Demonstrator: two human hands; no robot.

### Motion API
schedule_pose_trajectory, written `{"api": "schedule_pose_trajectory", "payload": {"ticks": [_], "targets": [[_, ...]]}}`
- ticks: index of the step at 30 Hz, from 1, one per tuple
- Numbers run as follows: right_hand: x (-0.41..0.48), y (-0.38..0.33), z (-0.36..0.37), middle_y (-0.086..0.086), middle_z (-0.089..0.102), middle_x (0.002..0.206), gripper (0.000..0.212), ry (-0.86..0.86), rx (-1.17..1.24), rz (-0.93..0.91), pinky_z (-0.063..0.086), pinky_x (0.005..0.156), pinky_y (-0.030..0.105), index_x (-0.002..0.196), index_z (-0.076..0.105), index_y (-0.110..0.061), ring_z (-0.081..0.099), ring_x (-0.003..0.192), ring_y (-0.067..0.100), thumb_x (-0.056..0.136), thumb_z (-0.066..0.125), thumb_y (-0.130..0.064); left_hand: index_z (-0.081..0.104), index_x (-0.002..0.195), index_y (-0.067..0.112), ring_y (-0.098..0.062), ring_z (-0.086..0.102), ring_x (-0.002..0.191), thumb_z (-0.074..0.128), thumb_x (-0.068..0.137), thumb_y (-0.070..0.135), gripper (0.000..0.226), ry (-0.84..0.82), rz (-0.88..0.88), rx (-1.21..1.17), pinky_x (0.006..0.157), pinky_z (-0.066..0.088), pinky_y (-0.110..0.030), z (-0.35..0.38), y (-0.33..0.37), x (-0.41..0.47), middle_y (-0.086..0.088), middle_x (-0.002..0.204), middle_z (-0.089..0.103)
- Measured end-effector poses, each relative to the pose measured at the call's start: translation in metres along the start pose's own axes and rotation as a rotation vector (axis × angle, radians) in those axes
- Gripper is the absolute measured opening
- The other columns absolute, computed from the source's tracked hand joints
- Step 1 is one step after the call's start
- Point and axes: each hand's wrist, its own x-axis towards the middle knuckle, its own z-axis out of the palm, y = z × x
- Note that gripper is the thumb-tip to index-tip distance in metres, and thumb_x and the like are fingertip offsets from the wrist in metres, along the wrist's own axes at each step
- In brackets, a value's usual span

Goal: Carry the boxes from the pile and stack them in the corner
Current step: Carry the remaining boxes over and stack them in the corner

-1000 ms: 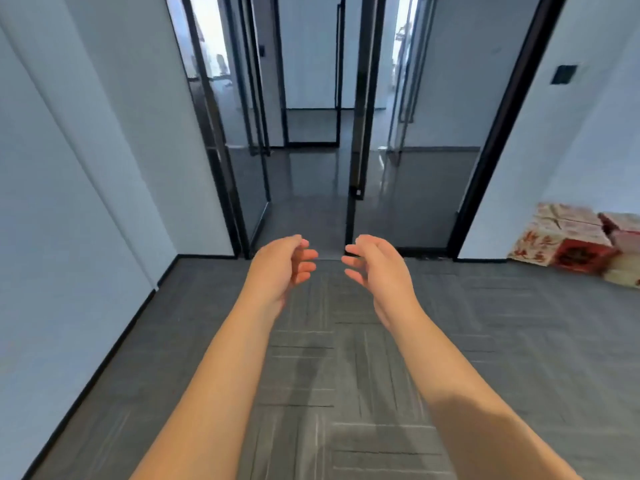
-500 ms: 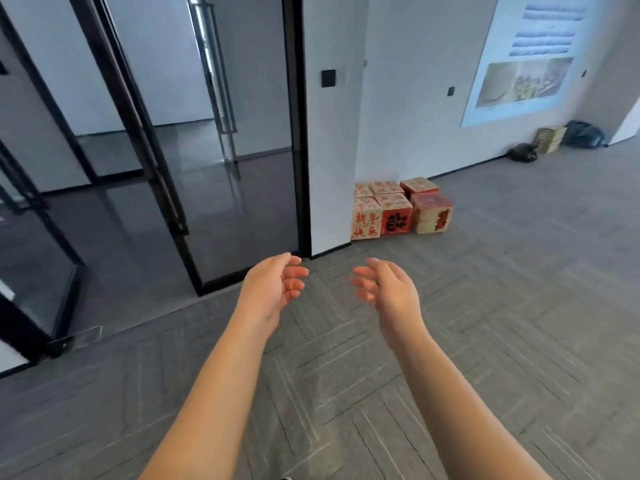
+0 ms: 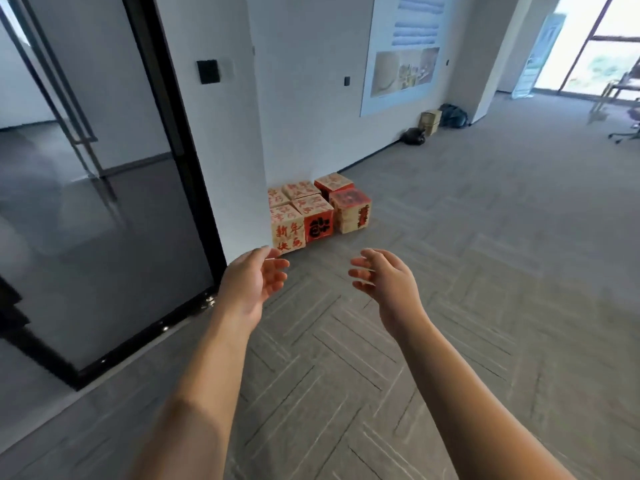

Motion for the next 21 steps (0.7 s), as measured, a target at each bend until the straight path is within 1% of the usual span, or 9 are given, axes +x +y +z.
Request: {"api": "schedule_pose_trajectory", "payload": {"ticks": [3, 6, 10, 13, 15, 18, 21], "targets": [[0.051, -0.011, 0.000, 0.014, 0.075, 0.110, 0.019, 0.043, 0.014, -0.004, 0.059, 0.092, 0.044, 0.117, 0.067, -0.011, 0.072, 0.093, 0.024, 0.107, 0.057, -0.023, 0.067, 0.099, 0.006, -0.021, 0.061, 0.072, 0.050, 0.104, 0.023, 0.024, -0.075, -0.020, 0.020, 0.069, 0.049, -0.033, 0.030, 0.004, 0.052, -0.011, 0.087, 0.071], [0.106, -0.017, -0.003, 0.012, 0.076, 0.108, 0.018, 0.071, 0.031, -0.007, 0.059, 0.092, 0.044, 0.117, 0.066, -0.011, 0.072, 0.093, 0.024, 0.106, 0.057, -0.023, 0.067, 0.096, 0.007, -0.022, 0.063, 0.075, 0.051, 0.103, 0.025, 0.025, -0.105, -0.045, 0.031, 0.071, 0.050, -0.035, 0.058, -0.001, 0.109, -0.013, 0.090, 0.072], [0.192, -0.016, -0.015, 0.011, 0.077, 0.107, 0.018, 0.078, 0.041, 0.006, 0.060, 0.092, 0.043, 0.117, 0.067, -0.012, 0.074, 0.095, 0.025, 0.106, 0.058, -0.024, 0.067, 0.101, 0.005, -0.025, 0.065, 0.080, 0.051, 0.103, 0.025, 0.025, -0.133, -0.080, 0.057, 0.076, 0.052, -0.037, 0.103, -0.010, 0.186, -0.016, 0.094, 0.070], [0.263, -0.019, -0.024, 0.013, 0.077, 0.108, 0.017, 0.068, 0.064, -0.001, 0.059, 0.089, 0.042, 0.114, 0.067, -0.012, 0.073, 0.094, 0.026, 0.106, 0.058, -0.023, 0.067, 0.104, 0.003, -0.027, 0.066, 0.083, 0.052, 0.103, 0.025, 0.027, -0.133, -0.064, 0.105, 0.078, 0.054, -0.039, 0.140, -0.007, 0.244, -0.017, 0.094, 0.071], [0.315, -0.028, -0.028, 0.014, 0.076, 0.109, 0.016, 0.044, 0.074, 0.016, 0.059, 0.090, 0.044, 0.112, 0.068, -0.012, 0.072, 0.094, 0.027, 0.106, 0.058, -0.023, 0.068, 0.105, 0.002, -0.028, 0.067, 0.086, 0.052, 0.103, 0.026, 0.028, -0.116, -0.056, 0.137, 0.079, 0.054, -0.040, 0.167, 0.001, 0.288, -0.018, 0.096, 0.072], [0.390, -0.046, -0.026, 0.014, 0.076, 0.106, 0.016, 0.004, 0.070, 0.024, 0.058, 0.090, 0.044, 0.111, 0.068, -0.011, 0.070, 0.093, 0.027, 0.107, 0.058, -0.022, 0.068, 0.101, 0.003, -0.028, 0.067, 0.084, 0.051, 0.103, 0.024, 0.027, -0.077, -0.032, 0.146, 0.082, 0.052, -0.042, 0.203, 0.019, 0.349, -0.019, 0.093, 0.071], [0.455, -0.069, -0.013, 0.013, 0.076, 0.104, 0.015, -0.026, 0.048, 0.037, 0.056, 0.090, 0.044, 0.110, 0.068, -0.012, 0.069, 0.093, 0.026, 0.107, 0.057, -0.022, 0.067, 0.102, 0.002, -0.028, 0.068, 0.081, 0.052, 0.103, 0.025, 0.027, -0.043, -0.023, 0.145, 0.082, 0.053, -0.043, 0.225, 0.038, 0.397, -0.020, 0.092, 0.071]]}}
